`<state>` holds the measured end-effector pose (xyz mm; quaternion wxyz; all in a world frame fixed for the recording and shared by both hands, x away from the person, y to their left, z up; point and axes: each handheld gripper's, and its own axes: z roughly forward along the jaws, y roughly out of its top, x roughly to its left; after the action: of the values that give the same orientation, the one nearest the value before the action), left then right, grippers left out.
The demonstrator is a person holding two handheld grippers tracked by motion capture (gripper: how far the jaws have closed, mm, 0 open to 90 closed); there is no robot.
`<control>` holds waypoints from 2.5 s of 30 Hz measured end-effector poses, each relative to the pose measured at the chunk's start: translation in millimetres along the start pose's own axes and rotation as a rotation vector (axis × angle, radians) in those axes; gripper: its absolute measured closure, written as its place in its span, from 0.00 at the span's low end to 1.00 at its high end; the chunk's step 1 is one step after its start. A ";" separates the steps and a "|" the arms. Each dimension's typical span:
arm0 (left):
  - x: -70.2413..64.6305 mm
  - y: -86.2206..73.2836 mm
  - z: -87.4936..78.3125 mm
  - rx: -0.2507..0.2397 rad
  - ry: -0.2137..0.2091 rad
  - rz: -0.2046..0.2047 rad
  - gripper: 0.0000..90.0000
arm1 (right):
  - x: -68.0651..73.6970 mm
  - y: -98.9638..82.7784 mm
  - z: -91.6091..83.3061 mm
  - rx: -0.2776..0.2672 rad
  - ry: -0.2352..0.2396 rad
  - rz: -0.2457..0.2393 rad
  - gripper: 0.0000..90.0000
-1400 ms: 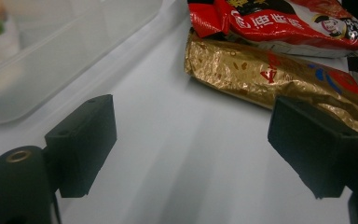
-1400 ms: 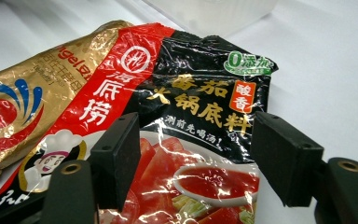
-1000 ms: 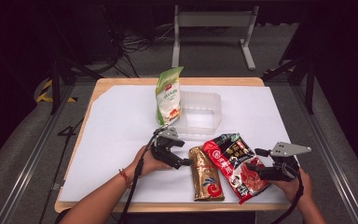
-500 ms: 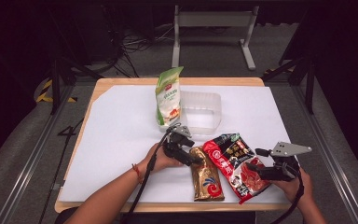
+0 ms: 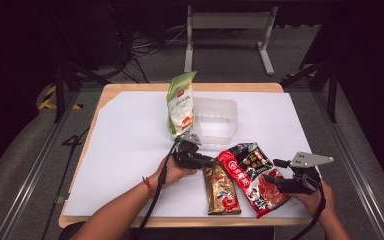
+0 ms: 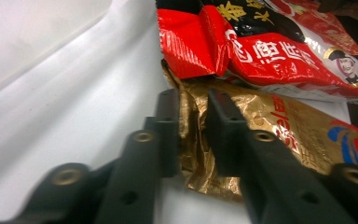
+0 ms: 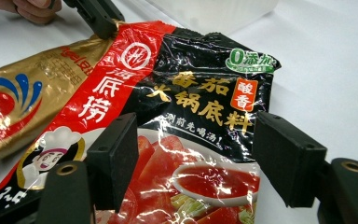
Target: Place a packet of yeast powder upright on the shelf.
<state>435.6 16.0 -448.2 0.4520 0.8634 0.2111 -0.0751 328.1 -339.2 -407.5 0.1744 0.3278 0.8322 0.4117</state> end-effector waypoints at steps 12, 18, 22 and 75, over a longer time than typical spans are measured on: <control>-10.2 4.8 -36.2 -0.119 0.071 -0.018 0.95 | -0.6 -0.2 -1.7 -0.006 -0.010 -0.002 0.33; -14.8 8.4 -67.5 -0.202 0.099 -0.022 0.95 | -0.9 -0.1 -1.8 -0.007 -0.014 0.001 0.33; -20.1 12.7 -90.0 -0.270 0.104 -0.008 0.96 | -1.0 -0.1 -1.8 -0.005 -0.017 0.002 0.32; 7.5 93.6 -127.0 -0.579 0.475 -0.147 0.97 | -5.4 -3.2 -3.0 0.003 -0.050 0.017 0.28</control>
<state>475.1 74.4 -306.8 0.6091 0.6759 0.3838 0.1577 329.0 -346.1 -408.2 0.1910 0.3451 0.8256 0.4035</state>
